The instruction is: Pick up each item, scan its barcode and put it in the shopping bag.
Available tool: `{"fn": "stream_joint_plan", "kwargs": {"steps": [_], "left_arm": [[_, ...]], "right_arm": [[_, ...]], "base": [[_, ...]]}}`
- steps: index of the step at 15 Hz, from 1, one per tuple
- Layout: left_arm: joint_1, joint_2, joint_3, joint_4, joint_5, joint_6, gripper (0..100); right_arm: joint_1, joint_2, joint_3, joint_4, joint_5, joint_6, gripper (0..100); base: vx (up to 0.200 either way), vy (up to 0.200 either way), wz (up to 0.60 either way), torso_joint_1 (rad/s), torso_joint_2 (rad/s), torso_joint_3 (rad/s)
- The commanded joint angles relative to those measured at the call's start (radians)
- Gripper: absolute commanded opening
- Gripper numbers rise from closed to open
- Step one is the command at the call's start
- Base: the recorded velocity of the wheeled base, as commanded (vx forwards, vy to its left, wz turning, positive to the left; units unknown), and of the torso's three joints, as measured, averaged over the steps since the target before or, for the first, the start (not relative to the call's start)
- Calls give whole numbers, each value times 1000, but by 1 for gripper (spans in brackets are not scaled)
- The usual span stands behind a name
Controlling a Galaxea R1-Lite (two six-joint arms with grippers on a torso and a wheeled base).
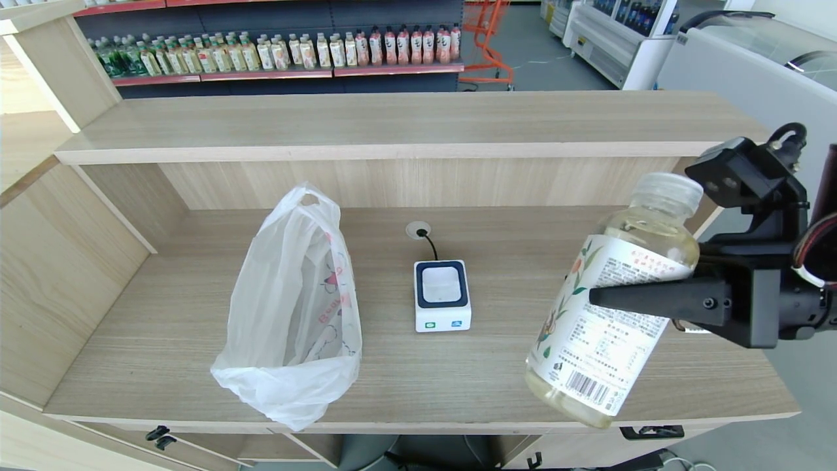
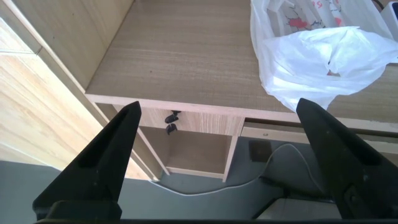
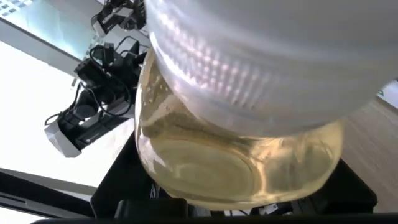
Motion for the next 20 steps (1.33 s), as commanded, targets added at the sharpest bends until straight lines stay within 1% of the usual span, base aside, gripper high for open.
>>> {"fn": "stream_joint_plan", "kwargs": {"steps": [1,5,15,20], "left_arm": [[0,0,0,0,1,0,100],[0,0,0,0,1,0,100],[0,0,0,1,1,0,100],[0,0,0,0,1,0,100]], "right_arm": [[14,-7,-9,0,4,7,0],[42,-11,-8,0,4,7,0],[45,-11,-3,-2,1,-2,0],[43,-7,-2,-2,2,-29,0]], "base": [[0,0,0,0,0,0],[0,0,0,0,0,0],[0,0,0,0,0,0],[0,0,0,0,0,0]]}}
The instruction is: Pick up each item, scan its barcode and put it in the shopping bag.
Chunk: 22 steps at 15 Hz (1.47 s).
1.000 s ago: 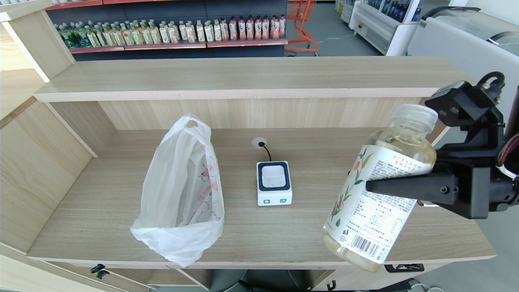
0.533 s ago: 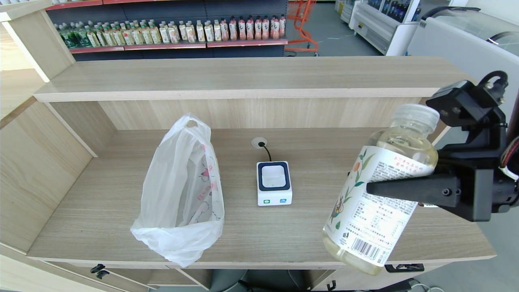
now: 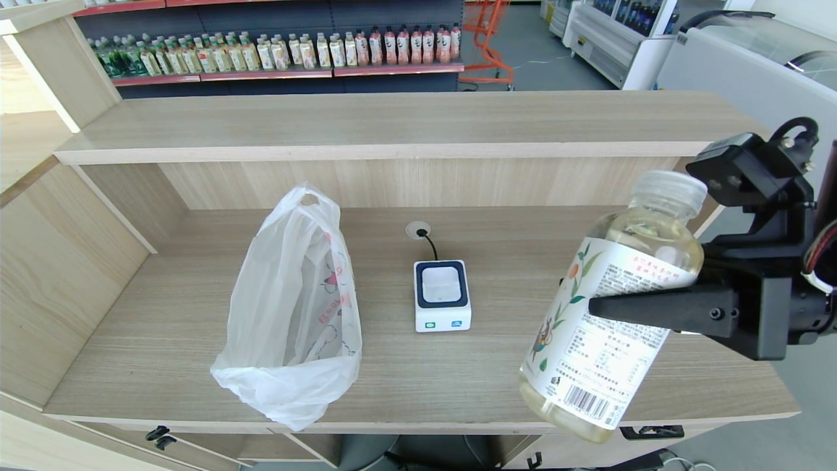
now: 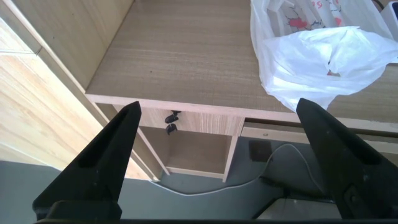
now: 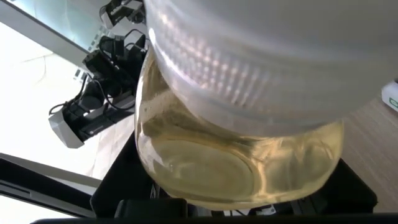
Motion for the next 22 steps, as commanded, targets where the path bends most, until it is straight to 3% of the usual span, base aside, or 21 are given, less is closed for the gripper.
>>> {"fn": "stream_joint_plan", "kwargs": {"steps": [1,3,5,6,7,9,14,17,22], "left_arm": [[0,0,0,0,0,0,100],[0,0,0,0,0,0,100],[0,0,0,0,0,0,100],[0,0,0,1,0,0,100],[0,0,0,0,0,0,100],[0,0,0,0,0,0,100],[0,0,0,0,0,0,100],[0,0,0,0,0,0,100],[0,0,0,1,0,0,100]], "right_arm": [[-1,2,1,0,0,-2,0],[-4,3,1,0,-3,-28,0],[-76,60,3,-7,-26,-312,0],[-125,104,-5,-7,-70,-500,0],[-176,180,-49,-2,-179,-766,0],[-185,252,-85,-10,-319,-934,0],[-142,447,-111,-307,-351,-1034,0],[-113,559,-171,-461,-254,-1033,0],[-76,690,-295,-508,-151,-1031,0]], "base": [[0,0,0,0,0,0],[0,0,0,0,0,0],[0,0,0,0,0,0],[0,0,0,0,0,0],[0,0,0,0,0,0],[0,0,0,0,0,0],[0,0,0,0,0,0],[0,0,0,0,0,0],[0,0,0,0,0,0]]}}
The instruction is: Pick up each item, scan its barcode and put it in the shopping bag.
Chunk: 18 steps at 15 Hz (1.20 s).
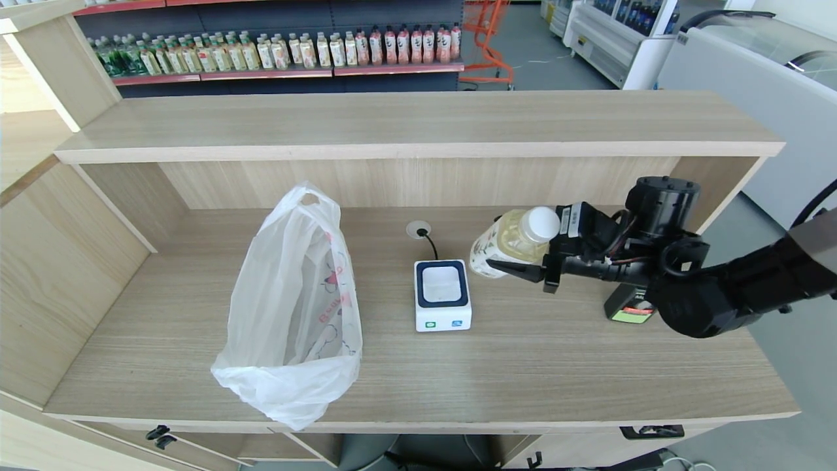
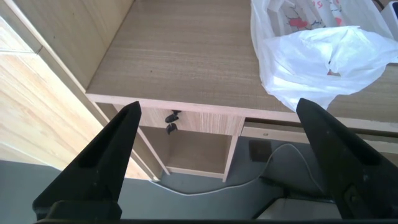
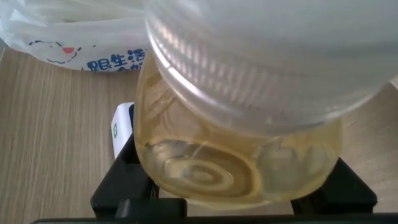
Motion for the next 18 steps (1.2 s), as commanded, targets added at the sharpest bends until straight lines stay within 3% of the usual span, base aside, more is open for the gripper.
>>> {"fn": "stream_joint_plan", "kwargs": {"steps": [1,4,18], "left_arm": [[0,0,0,1,1,0,100],[0,0,0,0,1,0,100],[0,0,0,0,1,0,100]], "right_arm": [[27,89,-65,-2,30,0,0],[61,130,-128,-3,35,0,0],[64,247,-237,-48,75,2,0]], "base": [[0,0,0,0,0,0],[0,0,0,0,0,0],[0,0,0,0,0,0]]}}
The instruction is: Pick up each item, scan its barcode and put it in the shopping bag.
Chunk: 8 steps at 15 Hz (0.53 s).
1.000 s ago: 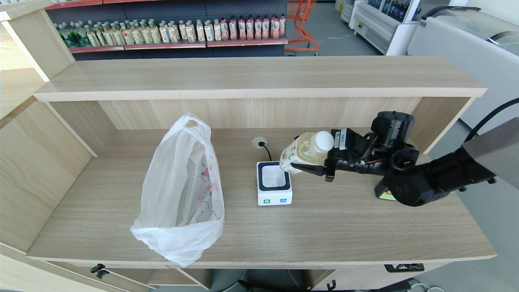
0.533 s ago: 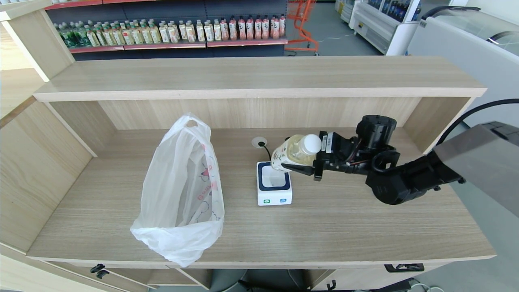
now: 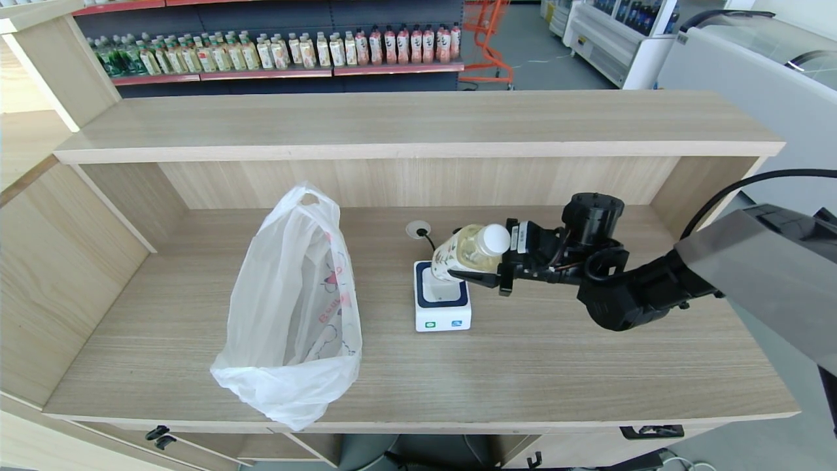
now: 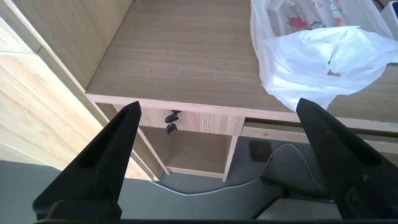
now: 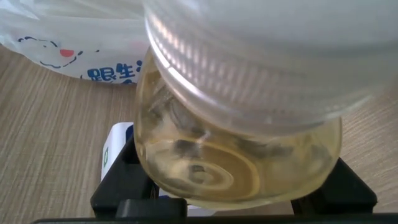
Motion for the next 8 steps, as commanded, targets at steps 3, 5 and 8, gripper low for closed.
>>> {"fn": "stream_joint_plan", "kwargs": {"steps": [3,5,8], "left_arm": [[0,0,0,1,1,0,100],[0,0,0,1,1,0,100],[0,0,0,1,1,0,100]], "right_arm": [[0,24,-2,-2,8,9,0],[2,27,-10,-2,17,29,0],[2,23,-21,0,28,40,0]], "base": [[0,0,0,0,0,0],[0,0,0,0,0,0],[0,0,0,0,0,0]]}}
